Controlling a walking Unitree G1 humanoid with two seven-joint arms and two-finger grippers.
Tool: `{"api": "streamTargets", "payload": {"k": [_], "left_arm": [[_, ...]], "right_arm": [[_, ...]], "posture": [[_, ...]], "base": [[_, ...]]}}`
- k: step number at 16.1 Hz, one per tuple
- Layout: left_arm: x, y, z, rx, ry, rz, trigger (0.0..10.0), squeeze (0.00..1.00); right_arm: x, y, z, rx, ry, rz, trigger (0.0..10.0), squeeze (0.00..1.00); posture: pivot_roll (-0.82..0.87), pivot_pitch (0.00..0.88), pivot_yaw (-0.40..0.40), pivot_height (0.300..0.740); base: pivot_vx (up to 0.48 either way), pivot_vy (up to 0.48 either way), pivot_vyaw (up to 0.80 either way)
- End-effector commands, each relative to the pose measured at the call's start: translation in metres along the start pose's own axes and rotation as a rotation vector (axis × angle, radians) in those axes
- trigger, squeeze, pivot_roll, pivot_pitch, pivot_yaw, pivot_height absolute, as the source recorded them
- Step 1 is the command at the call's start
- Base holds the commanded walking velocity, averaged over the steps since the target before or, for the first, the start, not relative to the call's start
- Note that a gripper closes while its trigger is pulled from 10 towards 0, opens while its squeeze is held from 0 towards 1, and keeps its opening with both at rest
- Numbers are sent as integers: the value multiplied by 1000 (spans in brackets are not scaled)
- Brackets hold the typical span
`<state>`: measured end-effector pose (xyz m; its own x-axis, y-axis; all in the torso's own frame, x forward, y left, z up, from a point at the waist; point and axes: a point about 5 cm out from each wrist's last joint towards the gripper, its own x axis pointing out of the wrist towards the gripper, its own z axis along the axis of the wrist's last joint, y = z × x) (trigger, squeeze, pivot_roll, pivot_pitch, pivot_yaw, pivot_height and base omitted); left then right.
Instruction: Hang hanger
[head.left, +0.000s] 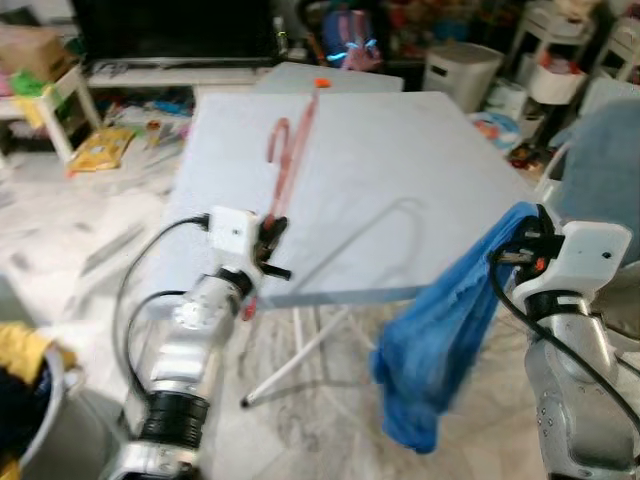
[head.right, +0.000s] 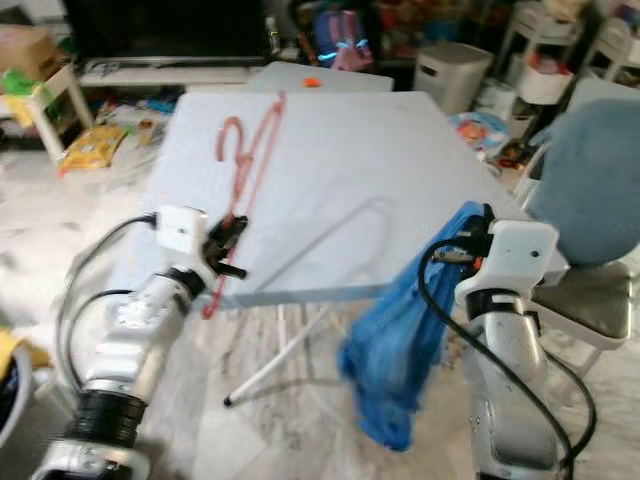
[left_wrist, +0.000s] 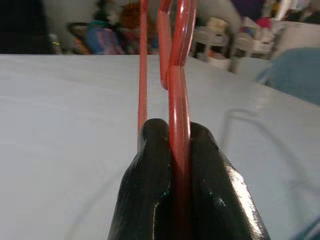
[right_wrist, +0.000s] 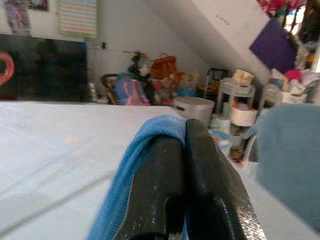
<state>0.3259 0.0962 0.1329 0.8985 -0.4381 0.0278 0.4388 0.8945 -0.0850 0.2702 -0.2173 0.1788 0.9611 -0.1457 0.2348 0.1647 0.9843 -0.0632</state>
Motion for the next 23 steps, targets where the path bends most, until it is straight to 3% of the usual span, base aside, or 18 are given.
{"api": "streamTargets", "payload": {"k": [1,3,5,9,11,14,16,18,19,21,23], "left_arm": [[1,7,10,36,-32,8,10000,0],[4,3,9,39,-30,-5,10000,0],[4,2,9,39,-30,3,10000,0],[2,6,5,35,-15,62,10000,0],[3,4,4,38,-18,61,10000,0],[4,3,5,47,-27,75,10000,0],[4,4,6,58,-32,88,10000,0],[4,3,5,61,-34,90,10000,0],[4,1,5,59,-36,93,10000,0],[4,-1,4,56,-38,92,10000,0],[4,-1,2,54,-32,92,10000,0]], "right_arm": [[8,5,13,8,-66,7,10000,0],[36,18,36,18,-158,33,10000,0],[54,30,52,74,-206,68,10000,0],[77,56,75,189,-254,149,10000,0],[93,68,104,296,-343,178,10000,0],[104,51,166,640,-536,170,10000,0],[102,47,175,687,-576,191,10000,0],[100,52,160,663,-538,216,10000,0],[99,57,135,643,-451,217,10000,0],[89,75,75,543,-223,229,10000,0],[75,93,15,361,93,243,10000,0]], "posture": [[72,0,-33,740],[70,0,-32,740],[82,0,-44,740],[90,0,-57,740],[94,0,-59,740],[97,0,-63,740],[95,0,-66,740],[87,0,-66,740],[85,0,-67,740],[83,0,-68,740],[78,0,-68,740]], "base": [[416,0,0],[418,0,0],[397,0,0],[67,0,0],[0,0,0],[0,0,0],[0,0,0],[0,0,0],[0,0,0],[0,0,0],[0,0,0]]}}
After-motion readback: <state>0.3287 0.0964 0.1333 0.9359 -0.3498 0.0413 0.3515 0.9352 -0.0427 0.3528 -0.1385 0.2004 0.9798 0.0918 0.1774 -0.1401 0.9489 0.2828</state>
